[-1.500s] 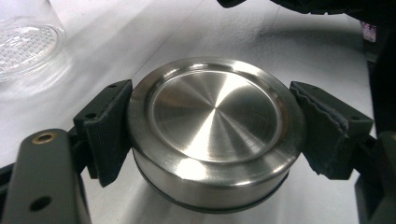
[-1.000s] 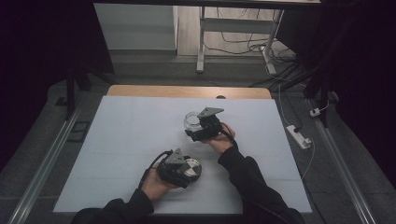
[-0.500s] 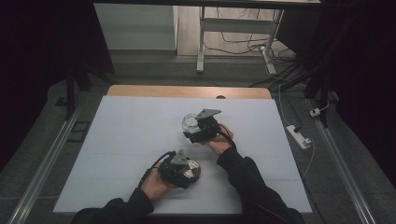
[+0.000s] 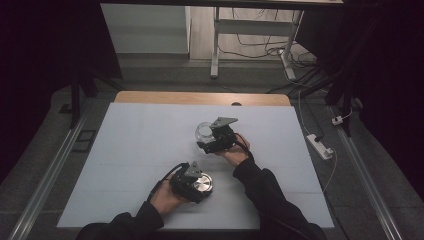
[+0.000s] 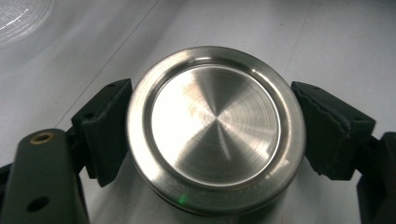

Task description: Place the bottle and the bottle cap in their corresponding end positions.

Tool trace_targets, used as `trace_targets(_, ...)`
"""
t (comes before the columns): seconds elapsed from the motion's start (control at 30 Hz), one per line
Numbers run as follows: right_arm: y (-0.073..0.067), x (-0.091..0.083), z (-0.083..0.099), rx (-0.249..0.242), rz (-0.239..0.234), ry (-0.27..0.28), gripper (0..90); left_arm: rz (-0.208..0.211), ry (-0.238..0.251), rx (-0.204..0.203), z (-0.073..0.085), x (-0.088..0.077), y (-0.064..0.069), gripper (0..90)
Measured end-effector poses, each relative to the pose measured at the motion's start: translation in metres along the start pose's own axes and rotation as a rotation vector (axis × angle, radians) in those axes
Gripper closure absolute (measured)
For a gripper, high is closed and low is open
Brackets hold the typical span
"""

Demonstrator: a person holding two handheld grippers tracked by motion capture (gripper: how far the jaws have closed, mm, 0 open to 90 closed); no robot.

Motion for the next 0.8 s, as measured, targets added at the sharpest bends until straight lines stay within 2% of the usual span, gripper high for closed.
trace_targets(0.2,0.000,0.000,-0.001,0.007,-0.002,-0.008,13.8,0.007,-0.004,-0.018,0.001,0.000,-0.001,12.6)
trace_targets(0.33,0.002,-0.002,-0.002,0.045,-0.047,0.000,7.3,0.021,-0.002,-0.052,0.002,-0.002,-0.006,9.6)
trace_targets(0.37,0.002,-0.002,-0.002,0.048,-0.046,0.001,6.6,0.025,0.002,-0.065,0.002,-0.003,-0.006,9.0)
trace_targets(0.57,0.001,-0.009,-0.005,0.038,-0.055,0.015,0.8,0.050,0.021,-0.112,0.003,-0.009,-0.011,5.2)
trace_targets(0.8,-0.002,-0.016,-0.007,0.025,-0.056,0.015,0.0,0.062,0.049,-0.144,0.003,-0.022,-0.016,3.2)
Point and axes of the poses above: each handheld gripper's, and its own axes: x roughly forward along the jaws, z roughly out of its underside, y roughly to its right, the point moved 2 cm from there along x, roughly forward along the jaws, and after that the axes turned 14 degrees about -z, right-handed, at the moved point
